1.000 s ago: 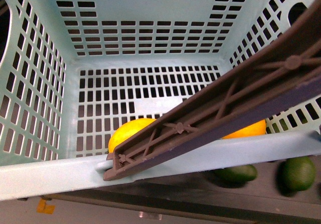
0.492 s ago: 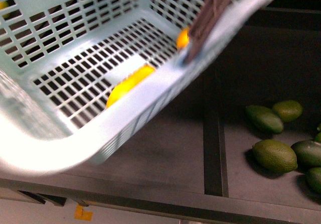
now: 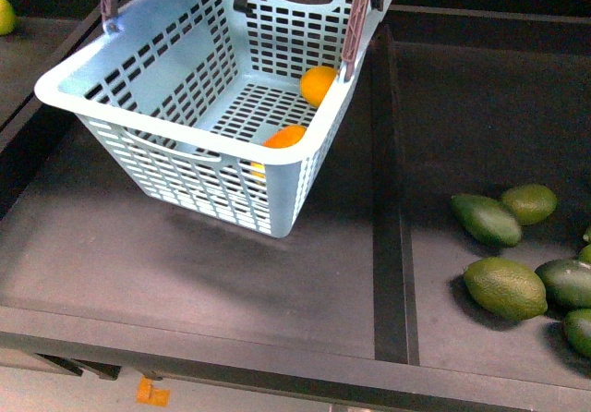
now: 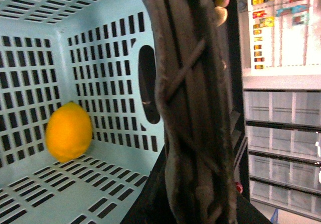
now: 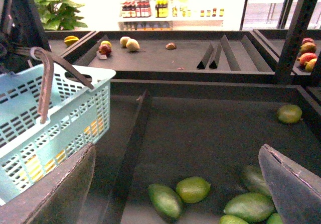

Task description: Pick lemon and mango into basket

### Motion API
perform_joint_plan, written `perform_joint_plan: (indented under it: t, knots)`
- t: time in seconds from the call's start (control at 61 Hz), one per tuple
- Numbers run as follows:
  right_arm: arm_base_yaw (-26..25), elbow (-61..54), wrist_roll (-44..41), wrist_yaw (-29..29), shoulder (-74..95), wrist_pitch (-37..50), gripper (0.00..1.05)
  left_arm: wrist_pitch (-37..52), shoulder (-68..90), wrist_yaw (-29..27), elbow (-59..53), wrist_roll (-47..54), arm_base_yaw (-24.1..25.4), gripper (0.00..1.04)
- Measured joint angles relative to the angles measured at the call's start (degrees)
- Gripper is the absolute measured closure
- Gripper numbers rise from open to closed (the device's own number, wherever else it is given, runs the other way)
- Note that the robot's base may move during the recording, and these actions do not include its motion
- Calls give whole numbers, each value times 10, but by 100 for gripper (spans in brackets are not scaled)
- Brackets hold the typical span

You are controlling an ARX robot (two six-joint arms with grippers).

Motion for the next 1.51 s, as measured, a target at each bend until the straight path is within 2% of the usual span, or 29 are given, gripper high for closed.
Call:
perform_joint_plan:
  t: [0.328,0.361,0.705,0.803,0.852,0.934,0.984,1.0,1.016,1.082,1.115,1.164,1.246,1.393,1.508]
  knots:
    - [0,0,0,0,0,0,9,2,40,-19,5,-16,1,99]
    - [0,0,0,0,0,0,9,5,40,-21,2,-19,1,96]
    - [0,0,0,0,0,0,9,25,-61,-63,-108,-36,14,31]
    - [0,0,0,0,0,0,9,-34,-129,-76,-163,-43,33,10]
    - [0,0,0,0,0,0,9,-53,-155,-79,-189,-42,42,6]
    - [0,0,0,0,0,0,9,-68,-201,-68,-240,-27,55,8]
    - [0,0,0,0,0,0,9,89,-239,-4,-327,90,68,17]
    - [0,0,0,0,0,0,9,152,-253,14,-361,162,71,21]
    - [0,0,0,0,0,0,9,183,-259,20,-378,192,73,23]
    - [0,0,0,0,0,0,9,384,-320,50,-504,419,87,37]
    - [0,0,0,0,0,0,9,451,-349,58,-554,542,96,44]
    - [0,0,0,0,0,0,9,513,-388,67,-612,675,110,54]
    - [0,0,0,0,0,0,9,543,-435,85,-688,795,133,72]
    - [0,0,0,0,0,0,9,555,-499,115,-787,854,159,102]
    - [0,0,0,0,0,0,9,556,-562,134,-845,866,179,101]
